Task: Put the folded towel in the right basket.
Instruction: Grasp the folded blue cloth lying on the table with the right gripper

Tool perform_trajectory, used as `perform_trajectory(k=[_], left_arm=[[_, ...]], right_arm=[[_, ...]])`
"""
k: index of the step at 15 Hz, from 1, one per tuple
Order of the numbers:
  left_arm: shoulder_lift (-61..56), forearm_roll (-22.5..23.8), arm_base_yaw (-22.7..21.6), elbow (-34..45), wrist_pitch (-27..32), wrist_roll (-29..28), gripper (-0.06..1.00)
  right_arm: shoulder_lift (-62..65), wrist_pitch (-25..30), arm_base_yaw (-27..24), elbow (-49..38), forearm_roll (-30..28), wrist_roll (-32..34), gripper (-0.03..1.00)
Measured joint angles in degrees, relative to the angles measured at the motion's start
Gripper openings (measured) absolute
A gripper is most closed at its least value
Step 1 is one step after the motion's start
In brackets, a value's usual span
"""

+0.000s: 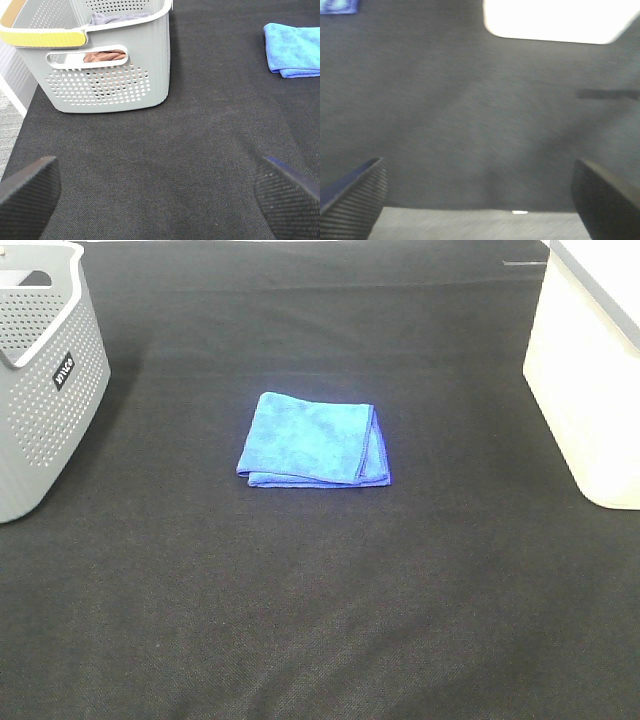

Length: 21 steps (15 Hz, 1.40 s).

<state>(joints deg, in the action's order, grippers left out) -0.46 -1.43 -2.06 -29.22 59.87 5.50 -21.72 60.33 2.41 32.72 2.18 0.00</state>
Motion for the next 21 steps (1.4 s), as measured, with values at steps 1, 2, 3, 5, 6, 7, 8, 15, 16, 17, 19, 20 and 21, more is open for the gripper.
perform_trajectory(k=[1,2,3,5,6,7,8,15,16,17,19,20,21], left_arm=[[0.0,0.0,0.0,0.0,0.0,0.0,0.98],[0.0,0.0,0.0,0.0,0.0,0.0,0.98],[0.0,0.0,0.0,0.0,0.0,0.0,0.98],[0.0,0.0,0.0,0.0,0.0,0.0,0.98],[0.0,0.0,0.0,0.0,0.0,0.0,0.98],[0.0,0.0,0.0,0.0,0.0,0.0,0.98],[0.0,0.0,0.0,0.0,0.0,0.0,0.98],[0.0,0.0,0.0,0.0,0.0,0.0,0.98],[0.0,0.0,0.0,0.0,0.0,0.0,0.98],[0.0,0.0,0.0,0.0,0.0,0.0,0.98],[0.0,0.0,0.0,0.0,0.0,0.0,0.98],[0.0,0.0,0.0,0.0,0.0,0.0,0.98],[0.0,0.0,0.0,0.0,0.0,0.0,0.98]], right_arm=[[-8.1,-0.4,0.0,4.9,2.7,0.0,0.96],[-16.3,-0.3,0.0,9.6,5.3,0.0,0.96],[-23.0,-0.2,0.0,14.2,7.4,0.0,0.96],[-34.8,-0.2,0.0,23.0,9.9,-0.6,0.96],[-41.3,0.4,0.0,28.6,10.9,-1.1,0.96],[-44.3,1.1,0.0,31.8,11.4,-1.2,0.96],[-46.8,1.3,0.0,34.0,12.1,-1.5,0.96],[-73.2,-2.6,11.5,51.3,22.9,-4.6,0.96],[-78.3,-3.1,13.1,54.3,25.0,-4.6,0.96],[-84.0,-3.2,13.8,57.6,26.9,-5.3,0.96],[-93.7,-2.9,13.8,65.5,28.5,-6.9,0.96],[-93.7,-2.9,13.8,65.5,28.5,-6.9,0.96],[-98.5,-2.1,13.6,69.3,28.1,-7.1,0.96]])
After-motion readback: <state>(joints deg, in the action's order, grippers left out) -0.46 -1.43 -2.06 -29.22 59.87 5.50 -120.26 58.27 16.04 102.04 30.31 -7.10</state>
